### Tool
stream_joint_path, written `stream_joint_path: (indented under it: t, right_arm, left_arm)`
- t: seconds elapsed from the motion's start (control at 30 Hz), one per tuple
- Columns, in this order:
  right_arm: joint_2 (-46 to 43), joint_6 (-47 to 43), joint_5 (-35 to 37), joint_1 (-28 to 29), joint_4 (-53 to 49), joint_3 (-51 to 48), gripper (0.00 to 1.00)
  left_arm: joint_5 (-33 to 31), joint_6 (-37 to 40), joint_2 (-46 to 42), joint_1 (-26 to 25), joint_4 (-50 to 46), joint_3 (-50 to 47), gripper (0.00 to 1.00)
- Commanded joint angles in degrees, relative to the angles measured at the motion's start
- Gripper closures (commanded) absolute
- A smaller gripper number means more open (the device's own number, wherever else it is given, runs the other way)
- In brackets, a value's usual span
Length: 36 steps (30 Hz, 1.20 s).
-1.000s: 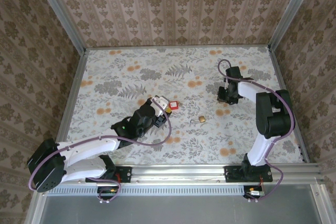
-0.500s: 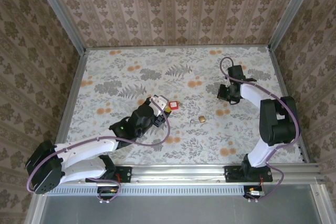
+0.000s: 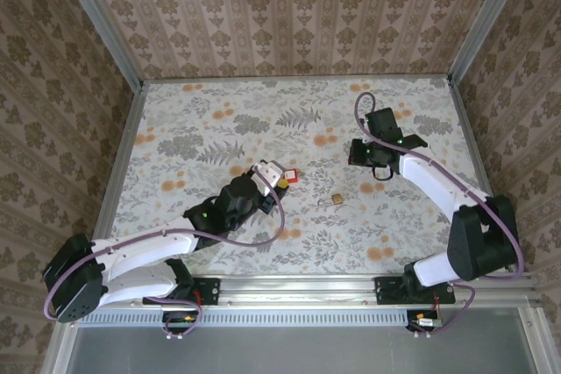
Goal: Unlock with the key
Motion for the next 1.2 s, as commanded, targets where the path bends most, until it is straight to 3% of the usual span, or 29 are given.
stream_joint_path:
  t: [0.0, 0.6, 0.9, 1.17]
  right_arm:
    - [-4.56, 0.97, 2.65, 3.07, -6.25, 3.61, 1.00]
    - [-11.05, 3.93, 5.36, 17.72, -12.68, 14.65, 1.00]
    - [-12.40, 5.48, 3.88, 20.00, -12.10, 14.96, 1.00]
    - [-13.84, 6.41, 2.47, 20.40, -11.20, 14.27, 1.00]
  left_arm:
    - [2.37, 0.26, 0.76, -0.70, 4.29, -0.56, 0.46]
    - [8.90, 3.58, 9.88, -3.34, 21.13, 2.97, 0.49]
    - [11.11, 7.22, 17.69, -3.42, 37.43, 3.74, 0.50]
    - [14.81, 5.62, 21.04, -1.42, 43.77, 3.34, 0.53]
